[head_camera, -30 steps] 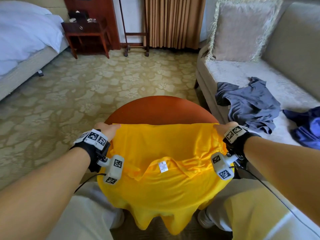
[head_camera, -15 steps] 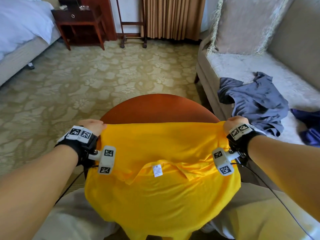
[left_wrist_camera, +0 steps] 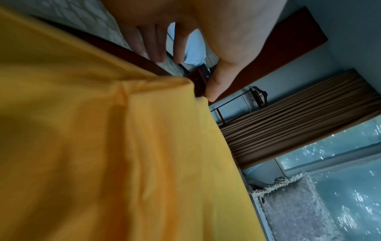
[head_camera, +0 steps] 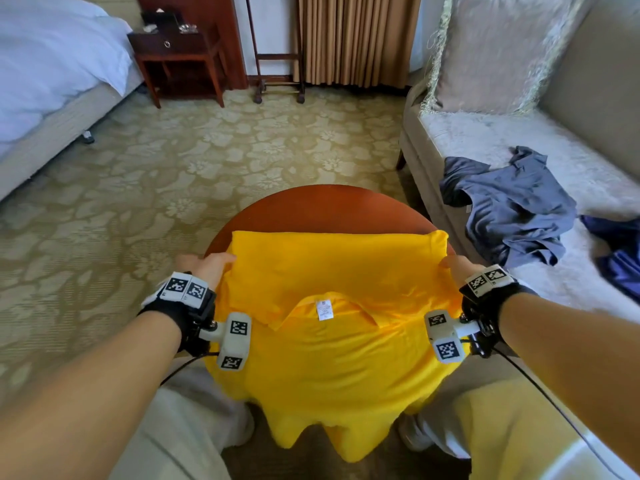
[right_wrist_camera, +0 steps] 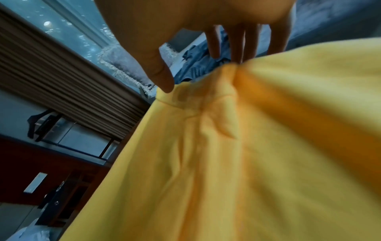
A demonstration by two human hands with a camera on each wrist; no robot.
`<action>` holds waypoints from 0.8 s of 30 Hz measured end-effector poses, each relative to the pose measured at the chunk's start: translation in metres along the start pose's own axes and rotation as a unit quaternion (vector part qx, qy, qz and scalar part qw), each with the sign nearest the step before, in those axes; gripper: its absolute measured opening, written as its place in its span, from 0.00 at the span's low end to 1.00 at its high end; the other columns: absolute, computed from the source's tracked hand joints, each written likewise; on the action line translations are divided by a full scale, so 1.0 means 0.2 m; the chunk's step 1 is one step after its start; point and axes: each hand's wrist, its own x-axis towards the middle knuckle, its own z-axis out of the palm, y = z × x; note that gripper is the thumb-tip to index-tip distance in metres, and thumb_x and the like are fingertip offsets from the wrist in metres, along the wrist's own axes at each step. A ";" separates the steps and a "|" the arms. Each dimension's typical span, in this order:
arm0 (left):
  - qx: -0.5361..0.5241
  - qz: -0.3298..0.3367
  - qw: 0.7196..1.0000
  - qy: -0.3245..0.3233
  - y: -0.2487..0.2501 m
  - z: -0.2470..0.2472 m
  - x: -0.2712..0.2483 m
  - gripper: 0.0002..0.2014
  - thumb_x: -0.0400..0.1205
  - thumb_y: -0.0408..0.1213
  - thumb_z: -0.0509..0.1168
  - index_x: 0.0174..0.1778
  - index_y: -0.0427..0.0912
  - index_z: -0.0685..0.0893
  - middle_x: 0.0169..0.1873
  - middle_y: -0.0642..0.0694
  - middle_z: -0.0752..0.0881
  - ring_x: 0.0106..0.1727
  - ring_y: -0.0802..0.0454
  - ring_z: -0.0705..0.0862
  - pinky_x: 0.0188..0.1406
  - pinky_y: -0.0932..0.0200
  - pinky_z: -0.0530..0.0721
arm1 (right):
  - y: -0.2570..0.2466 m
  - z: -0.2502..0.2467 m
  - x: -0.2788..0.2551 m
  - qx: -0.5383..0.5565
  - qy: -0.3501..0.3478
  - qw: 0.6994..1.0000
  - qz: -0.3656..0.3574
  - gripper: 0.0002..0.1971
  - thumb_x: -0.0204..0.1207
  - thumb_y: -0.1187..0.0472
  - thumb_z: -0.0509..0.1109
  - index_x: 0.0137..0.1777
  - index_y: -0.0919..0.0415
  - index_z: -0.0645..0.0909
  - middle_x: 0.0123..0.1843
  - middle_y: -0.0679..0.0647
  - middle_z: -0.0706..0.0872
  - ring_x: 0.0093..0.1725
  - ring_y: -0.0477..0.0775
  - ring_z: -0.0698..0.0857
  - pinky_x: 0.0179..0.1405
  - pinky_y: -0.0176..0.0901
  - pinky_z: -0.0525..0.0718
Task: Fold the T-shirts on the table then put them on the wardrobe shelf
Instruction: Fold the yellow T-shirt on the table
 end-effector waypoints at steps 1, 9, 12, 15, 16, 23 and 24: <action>-0.007 -0.019 0.999 -0.033 -0.03 -0.01 -0.02 0.45 0.57 0.58 0.77 0.68 0.35 0.81 0.62 0.36 0.84 0.57 0.37 0.84 0.60 0.43 0.82 | 0.01 0.00 -0.08 0.043 -0.049 0.998 -0.009 0.32 0.77 0.49 0.64 0.78 0.66 0.69 0.75 0.66 0.73 0.74 0.68 0.72 0.70 0.54 0.73; 0.098 0.030 0.994 0.042 -0.21 -0.05 -0.26 0.46 0.69 0.50 0.80 0.79 0.41 0.65 0.76 0.33 0.69 0.69 0.32 0.75 0.60 0.41 0.77 | 0.19 0.03 -0.47 -0.041 -0.162 0.985 -0.053 0.22 0.84 0.61 0.61 0.75 0.71 0.71 0.76 0.68 0.73 0.75 0.67 0.72 0.68 0.52 0.73; 0.143 0.079 0.986 0.039 -0.21 -0.06 -0.30 0.35 0.71 0.44 0.80 0.71 0.44 0.72 0.73 0.35 0.70 0.63 0.34 0.76 0.54 0.42 0.80 | 0.20 0.00 -0.55 -0.115 -0.133 0.983 -0.056 0.21 0.88 0.61 0.55 0.76 0.73 0.66 0.77 0.68 0.71 0.77 0.65 0.71 0.71 0.46 0.69; 0.224 0.123 0.965 0.066 -0.19 -0.06 -0.35 0.28 0.74 0.49 0.77 0.67 0.48 0.74 0.74 0.39 0.65 0.74 0.35 0.66 0.71 0.37 0.72 | 0.21 -0.02 -0.59 -0.138 -0.082 0.986 -0.054 0.19 0.87 0.61 0.56 0.74 0.71 0.67 0.72 0.68 0.74 0.71 0.64 0.75 0.70 0.49 0.71; 0.250 0.155 0.952 0.082 -0.18 -0.05 -0.39 0.27 0.74 0.50 0.76 0.66 0.49 0.75 0.73 0.42 0.65 0.75 0.37 0.65 0.74 0.38 0.68 | 0.21 -0.01 -0.57 -0.127 -0.036 0.989 -0.060 0.21 0.82 0.58 0.63 0.70 0.69 0.68 0.68 0.66 0.75 0.68 0.64 0.76 0.68 0.53 0.74; 0.361 0.323 0.875 -0.018 -0.12 0.12 -0.51 0.13 0.75 0.59 0.73 0.49 0.59 0.83 0.69 0.54 0.76 0.76 0.47 0.66 0.71 0.42 0.60 | 0.02 0.13 -0.71 -0.136 0.018 0.973 -0.184 0.40 0.54 0.29 0.75 0.67 0.42 0.73 0.67 0.53 0.75 0.66 0.59 0.74 0.60 0.56 0.82; 0.388 0.318 0.864 -0.043 -0.12 0.15 -0.53 0.14 0.74 0.60 0.73 0.51 0.59 0.84 0.69 0.54 0.76 0.76 0.47 0.65 0.71 0.41 0.60 | 0.01 0.18 -0.71 -0.161 -0.015 0.965 -0.205 0.42 0.47 0.24 0.73 0.64 0.38 0.75 0.64 0.51 0.78 0.63 0.59 0.76 0.57 0.56 0.83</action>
